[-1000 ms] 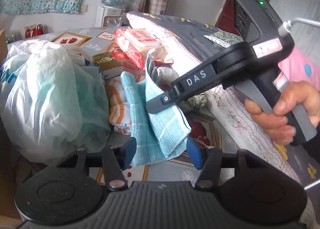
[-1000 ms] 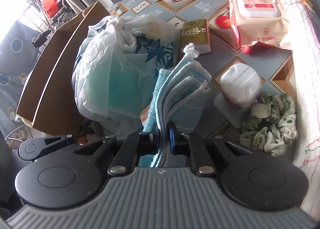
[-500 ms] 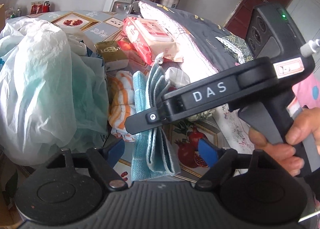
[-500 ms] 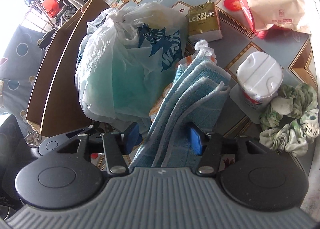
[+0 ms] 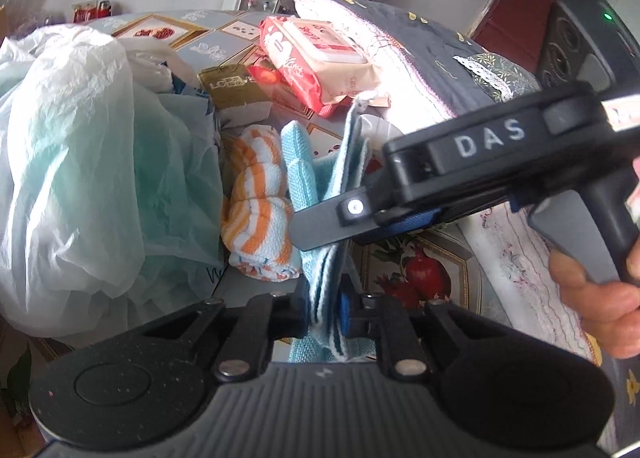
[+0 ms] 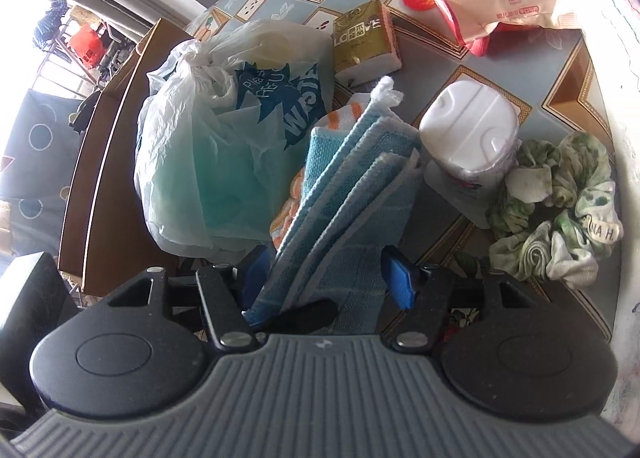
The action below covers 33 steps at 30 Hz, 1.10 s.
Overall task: Organize soft objects
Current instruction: 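Lift the light-blue towel up with the right gripper, then carry the towel with the right gripper into the cardboard box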
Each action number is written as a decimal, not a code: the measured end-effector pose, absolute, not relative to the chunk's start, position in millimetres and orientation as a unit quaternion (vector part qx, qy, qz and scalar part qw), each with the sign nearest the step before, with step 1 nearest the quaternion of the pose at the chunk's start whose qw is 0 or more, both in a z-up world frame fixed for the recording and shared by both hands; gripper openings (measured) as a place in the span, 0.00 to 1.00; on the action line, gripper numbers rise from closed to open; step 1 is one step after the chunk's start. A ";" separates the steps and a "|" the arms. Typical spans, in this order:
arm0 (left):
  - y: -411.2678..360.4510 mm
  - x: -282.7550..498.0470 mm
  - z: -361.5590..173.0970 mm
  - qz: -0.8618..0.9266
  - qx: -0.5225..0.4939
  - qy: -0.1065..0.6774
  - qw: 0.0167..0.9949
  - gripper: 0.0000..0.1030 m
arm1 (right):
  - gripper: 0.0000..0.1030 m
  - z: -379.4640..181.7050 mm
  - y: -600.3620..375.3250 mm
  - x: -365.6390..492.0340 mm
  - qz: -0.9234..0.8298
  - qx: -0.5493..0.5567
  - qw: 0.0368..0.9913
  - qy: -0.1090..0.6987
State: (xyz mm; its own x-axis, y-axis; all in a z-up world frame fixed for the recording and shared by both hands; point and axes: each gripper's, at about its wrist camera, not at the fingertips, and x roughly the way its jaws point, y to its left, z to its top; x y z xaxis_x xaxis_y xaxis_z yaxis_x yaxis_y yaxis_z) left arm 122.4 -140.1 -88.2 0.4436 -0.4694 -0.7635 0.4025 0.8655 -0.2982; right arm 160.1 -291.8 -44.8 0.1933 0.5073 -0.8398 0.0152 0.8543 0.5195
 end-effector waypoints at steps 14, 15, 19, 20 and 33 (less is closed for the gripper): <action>-176.6 84.3 -69.8 -0.285 0.064 0.385 0.875 0.13 | 0.24 -44.8 -297.4 145.0 0.133 0.218 0.750 0.610; -177.5 81.2 -66.6 -0.287 0.068 0.378 0.878 0.13 | 0.23 -40.0 -297.6 142.5 0.136 0.217 0.754 0.605; -179.2 71.5 -53.3 -0.291 0.083 0.351 0.886 0.13 | 0.20 -17.7 -297.6 131.9 0.140 0.213 0.773 0.581; -178.6 69.2 -49.3 -0.292 0.084 0.345 0.888 0.13 | 0.19 -12.5 -297.1 129.5 0.141 0.214 0.776 0.576; -119.9 51.1 46.4 -0.236 0.099 0.252 0.933 0.14 | 0.18 93.1 -240.6 139.8 0.246 0.218 0.824 0.461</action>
